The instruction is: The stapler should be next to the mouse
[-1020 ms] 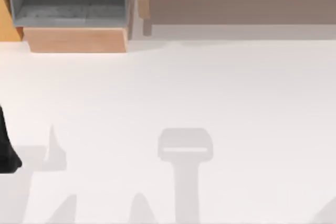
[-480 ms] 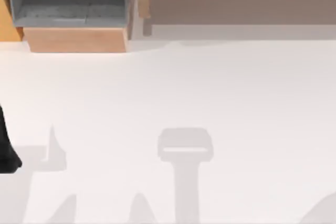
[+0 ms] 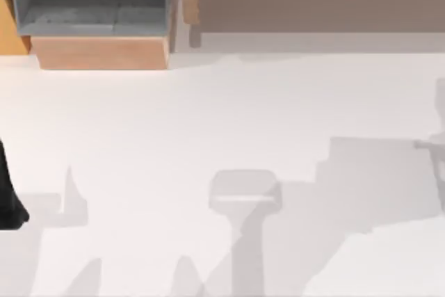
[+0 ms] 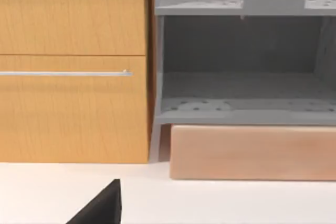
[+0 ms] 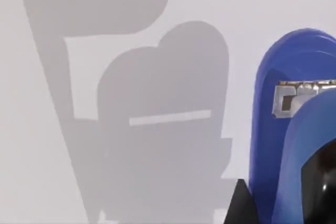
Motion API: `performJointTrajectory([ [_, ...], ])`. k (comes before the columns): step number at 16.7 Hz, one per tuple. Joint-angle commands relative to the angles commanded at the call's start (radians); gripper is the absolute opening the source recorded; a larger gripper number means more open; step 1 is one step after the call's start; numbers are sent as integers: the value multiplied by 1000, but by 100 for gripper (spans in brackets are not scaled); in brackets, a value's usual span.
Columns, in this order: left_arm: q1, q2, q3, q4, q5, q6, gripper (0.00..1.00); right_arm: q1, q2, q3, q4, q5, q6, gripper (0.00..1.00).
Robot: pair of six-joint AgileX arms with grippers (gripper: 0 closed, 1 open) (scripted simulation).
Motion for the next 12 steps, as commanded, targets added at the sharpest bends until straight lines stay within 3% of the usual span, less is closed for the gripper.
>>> performJointTrajectory([
  [7, 0, 0, 0, 0, 0, 0, 100, 662, 162, 228, -94, -8, 488, 0],
  [12, 0, 0, 0, 0, 0, 0, 100, 906, 197, 329, -113, 7, 710, 0],
])
